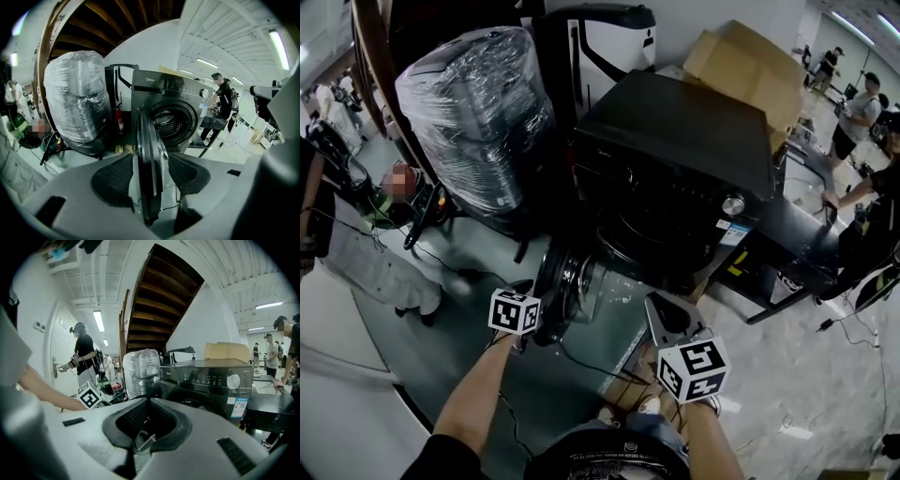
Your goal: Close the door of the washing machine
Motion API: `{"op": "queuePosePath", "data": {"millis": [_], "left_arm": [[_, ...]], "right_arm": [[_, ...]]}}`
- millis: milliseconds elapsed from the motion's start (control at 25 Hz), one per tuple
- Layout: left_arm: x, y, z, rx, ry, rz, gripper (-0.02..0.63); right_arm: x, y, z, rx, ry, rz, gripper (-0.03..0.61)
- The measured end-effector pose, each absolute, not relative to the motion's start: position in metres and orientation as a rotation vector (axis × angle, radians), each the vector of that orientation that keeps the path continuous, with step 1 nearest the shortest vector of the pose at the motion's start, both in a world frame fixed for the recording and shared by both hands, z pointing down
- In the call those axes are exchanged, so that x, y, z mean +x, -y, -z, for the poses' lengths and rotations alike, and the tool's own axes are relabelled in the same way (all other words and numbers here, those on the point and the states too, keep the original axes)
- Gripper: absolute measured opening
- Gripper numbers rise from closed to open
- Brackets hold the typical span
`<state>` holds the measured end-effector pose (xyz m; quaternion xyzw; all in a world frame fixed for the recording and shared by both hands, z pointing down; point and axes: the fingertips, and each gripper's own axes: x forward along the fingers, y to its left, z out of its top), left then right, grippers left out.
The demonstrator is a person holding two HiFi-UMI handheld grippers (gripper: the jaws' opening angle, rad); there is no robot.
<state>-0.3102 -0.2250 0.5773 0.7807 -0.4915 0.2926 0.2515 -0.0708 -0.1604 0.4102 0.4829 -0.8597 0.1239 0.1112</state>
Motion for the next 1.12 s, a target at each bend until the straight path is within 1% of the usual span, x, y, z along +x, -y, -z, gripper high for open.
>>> {"op": "queuePosePath", "data": {"millis": [400,520,640,920,1120], "left_arm": [[-0.309,0.22,-0.597,2.11,1.262,-0.862,0.23],[-0.311,0.22,-0.598,2.088,1.282,-0.844,0.189],[-0.305,0.219,-0.598,2.084,1.271,-0.83,0.183],[-0.267,0.212,-0.6,2.098,1.223,-0.785,0.15],[-0.229,0.208,-0.598,2.086,1.214,-0.727,0.149]], "right_arm": [[-0.066,0.16,-0.416,1.434,2.508,-0.388,0.023],[-0.064,0.158,-0.419,1.441,2.504,-0.403,0.023],[-0.063,0.158,-0.421,1.449,2.504,-0.411,0.023],[-0.055,0.155,-0.421,1.477,2.498,-0.417,0.023],[-0.044,0.15,-0.419,1.512,2.482,-0.416,0.023]]}}
